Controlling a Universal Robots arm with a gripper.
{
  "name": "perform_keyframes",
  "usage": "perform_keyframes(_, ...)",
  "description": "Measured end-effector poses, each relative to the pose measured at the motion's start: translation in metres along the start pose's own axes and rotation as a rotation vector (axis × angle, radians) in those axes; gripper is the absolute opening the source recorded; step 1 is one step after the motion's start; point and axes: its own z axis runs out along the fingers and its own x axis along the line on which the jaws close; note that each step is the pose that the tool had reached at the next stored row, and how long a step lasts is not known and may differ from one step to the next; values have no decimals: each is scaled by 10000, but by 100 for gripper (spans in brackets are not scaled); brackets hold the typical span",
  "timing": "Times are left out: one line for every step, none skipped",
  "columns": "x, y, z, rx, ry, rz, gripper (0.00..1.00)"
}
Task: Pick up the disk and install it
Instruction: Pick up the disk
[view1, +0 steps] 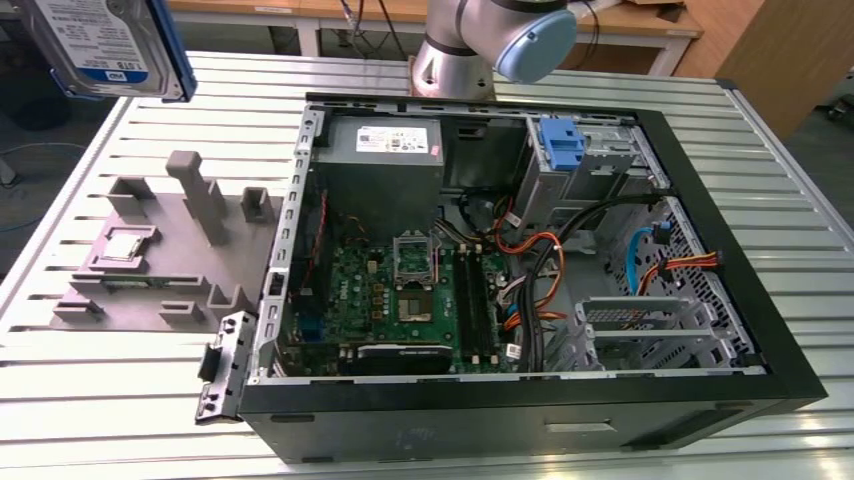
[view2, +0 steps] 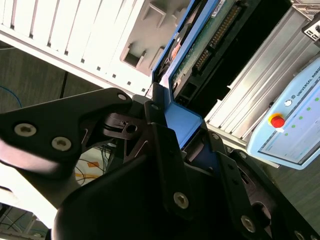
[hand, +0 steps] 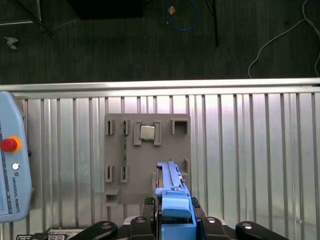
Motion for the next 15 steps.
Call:
perform_keyframes(0, -2, 0, -1, 0, 0, 37)
perform_keyframes(0, -4, 0, 0, 0, 0, 37)
perform_keyframes(0, -7, 0, 0, 0, 0, 37)
perform_keyframes(0, -9, 0, 0, 0, 0, 37)
perform_keyframes(-1, -11, 0, 0, 0, 0, 37)
perform_keyframes(-1, -13, -1, -1, 0, 0, 37)
perform_keyframes(-1, -15, 0, -1, 0, 0, 37)
perform_keyframes(-1, -18, 0, -1, 0, 0, 37)
perform_keyframes(-1, -20, 0, 0, 0, 0, 37)
perform_keyframes(-1, -24, 0, 0, 0, -1, 37)
perform_keyframes(-1, -29, -1, -1, 1, -1, 37)
perform_keyframes(-2, -34, -1, -1, 1, -1, 37)
perform_keyframes(-2, -39, -1, 0, 0, 0, 37)
perform_keyframes(-2, -45, 0, 0, 0, -1, 37)
perform_keyframes(-2, -52, -1, 0, 0, -1, 37)
